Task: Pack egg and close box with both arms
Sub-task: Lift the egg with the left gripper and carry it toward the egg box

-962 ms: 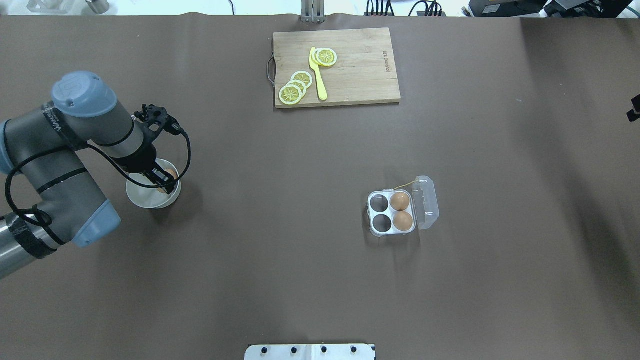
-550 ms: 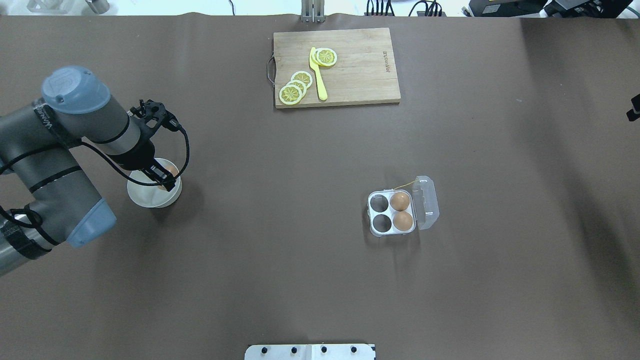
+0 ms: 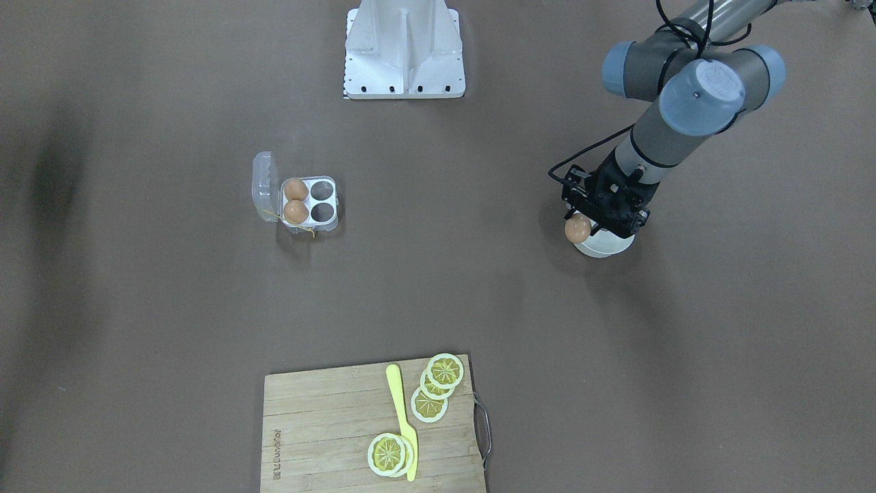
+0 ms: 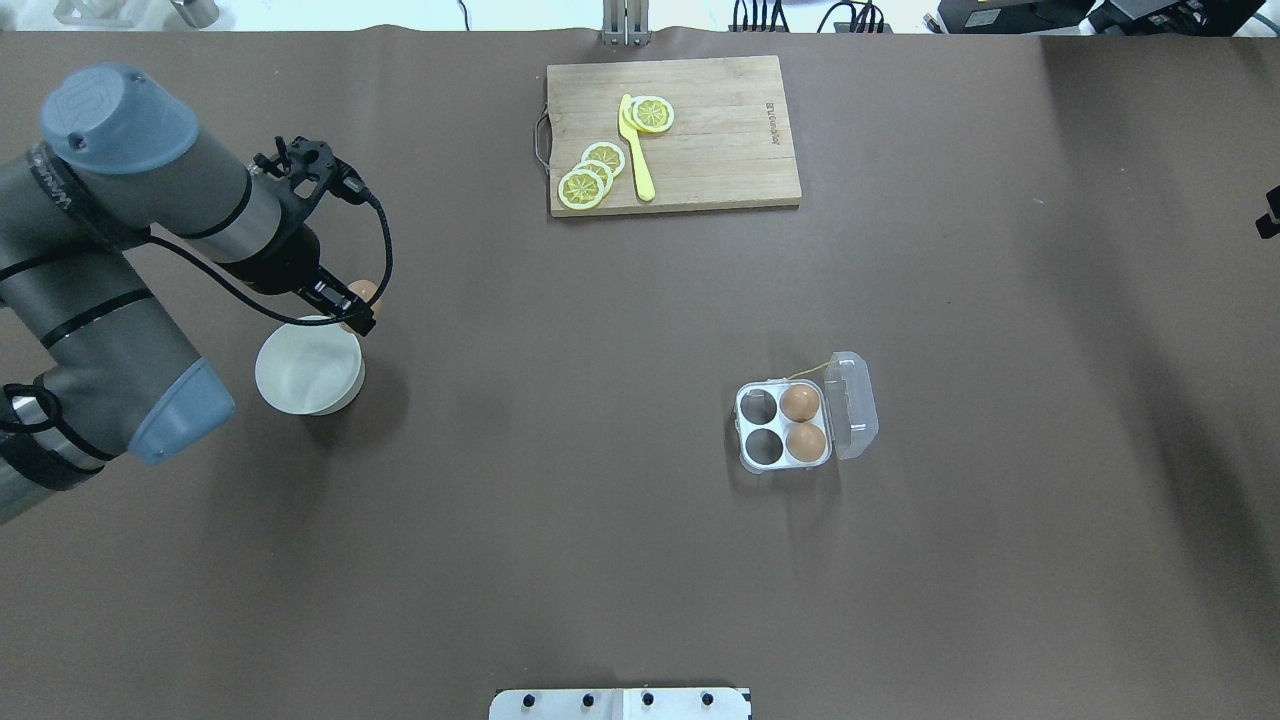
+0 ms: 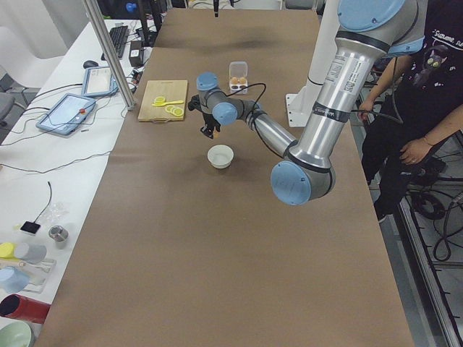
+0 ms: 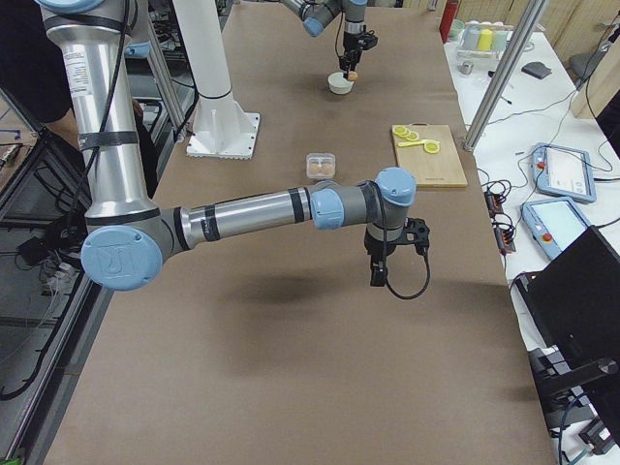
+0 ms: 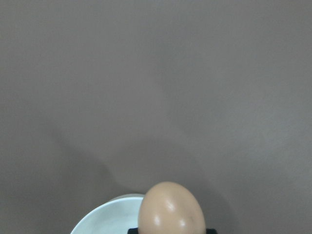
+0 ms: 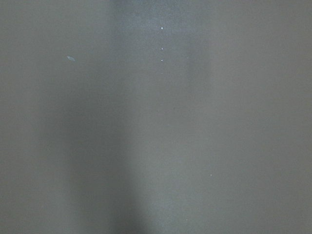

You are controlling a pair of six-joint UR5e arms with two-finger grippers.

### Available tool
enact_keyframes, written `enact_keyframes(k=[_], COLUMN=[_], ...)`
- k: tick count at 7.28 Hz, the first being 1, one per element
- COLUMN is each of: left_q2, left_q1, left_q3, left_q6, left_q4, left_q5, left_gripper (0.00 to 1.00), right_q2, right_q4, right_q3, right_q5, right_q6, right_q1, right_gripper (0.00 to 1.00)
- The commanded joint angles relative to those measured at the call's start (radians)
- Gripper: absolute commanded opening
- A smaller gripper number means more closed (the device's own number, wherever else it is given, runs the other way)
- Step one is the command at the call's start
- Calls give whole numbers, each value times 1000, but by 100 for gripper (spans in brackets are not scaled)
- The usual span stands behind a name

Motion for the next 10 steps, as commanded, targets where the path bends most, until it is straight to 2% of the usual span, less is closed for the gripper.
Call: enact_keyframes(k=[1,2,4,5,6,7,8,9,10], left_q2=[-103,-151,-189,-244,-306,-350,-392,-423,-421], left_q1=[5,8,54,68,104,182,213,244,294], left_q3=[6,30,102,160,193,202,228,271,288], left_q6=[-129,-220,-404,-490,-546,-559,-560,-609,-653], left_q4=[-19,-74,-300,-374,-387,-389,-395,-447,-525], left_q5=[0,2,9,12,61,203,254,279,373], left_gripper=[48,48,48,48,48,48,48,48,48], right_q2=[-2,-5,-8,-8,-8,-8,-8,-8,-8], right_q4=[-1,-1,-1,-3,-3,-3,-3,-3,-3], right_q3=[-5,-5,-6,-6,-5,-5,-6,-5,-2], right_q5=[0,2,2,2,5,5,3,5,5], right_q6=[0,0,0,0,0,0,0,0,0], right_q1=[1,1,1,1,1,1,3,6,7], right_gripper=[100,100,100,100,100,100,100,100,100])
